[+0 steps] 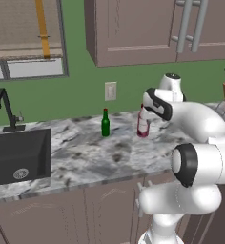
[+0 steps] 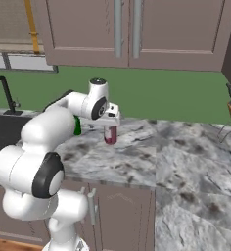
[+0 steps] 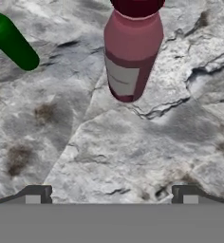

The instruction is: Move the drinks to the dining counter.

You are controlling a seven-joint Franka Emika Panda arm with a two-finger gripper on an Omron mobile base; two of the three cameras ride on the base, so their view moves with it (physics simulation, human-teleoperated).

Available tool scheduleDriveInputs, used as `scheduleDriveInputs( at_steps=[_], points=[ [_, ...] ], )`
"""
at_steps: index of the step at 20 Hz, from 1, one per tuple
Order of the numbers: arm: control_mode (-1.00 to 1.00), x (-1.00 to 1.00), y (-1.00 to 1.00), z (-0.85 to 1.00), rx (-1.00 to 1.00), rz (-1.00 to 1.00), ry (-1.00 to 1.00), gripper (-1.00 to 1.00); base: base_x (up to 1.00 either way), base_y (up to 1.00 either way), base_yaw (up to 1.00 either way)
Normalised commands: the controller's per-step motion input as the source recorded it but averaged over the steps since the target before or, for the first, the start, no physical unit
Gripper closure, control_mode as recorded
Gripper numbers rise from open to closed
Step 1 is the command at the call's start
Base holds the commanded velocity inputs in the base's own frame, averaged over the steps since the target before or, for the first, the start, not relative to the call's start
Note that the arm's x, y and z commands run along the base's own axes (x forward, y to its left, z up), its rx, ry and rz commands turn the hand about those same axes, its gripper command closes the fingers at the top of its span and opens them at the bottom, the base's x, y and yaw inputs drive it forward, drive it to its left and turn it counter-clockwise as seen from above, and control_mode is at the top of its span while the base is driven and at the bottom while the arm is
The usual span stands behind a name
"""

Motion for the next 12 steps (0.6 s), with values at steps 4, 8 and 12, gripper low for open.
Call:
scheduleDriveInputs(
  at_steps=[4, 8, 12],
  points=[
    [-1.00, 0.34, 0.00, 0.02, 0.00, 0.06, 0.00, -1.00, 0.00, 0.00, 0.00],
    [-1.00, 0.18, 0.00, 0.00, 0.00, 0.06, -0.11, -1.00, 0.00, 0.00, 0.00],
    [-1.00, 0.26, 0.00, 0.00, 0.00, 0.03, -0.12, -1.00, 0.00, 0.00, 0.00]
  ],
)
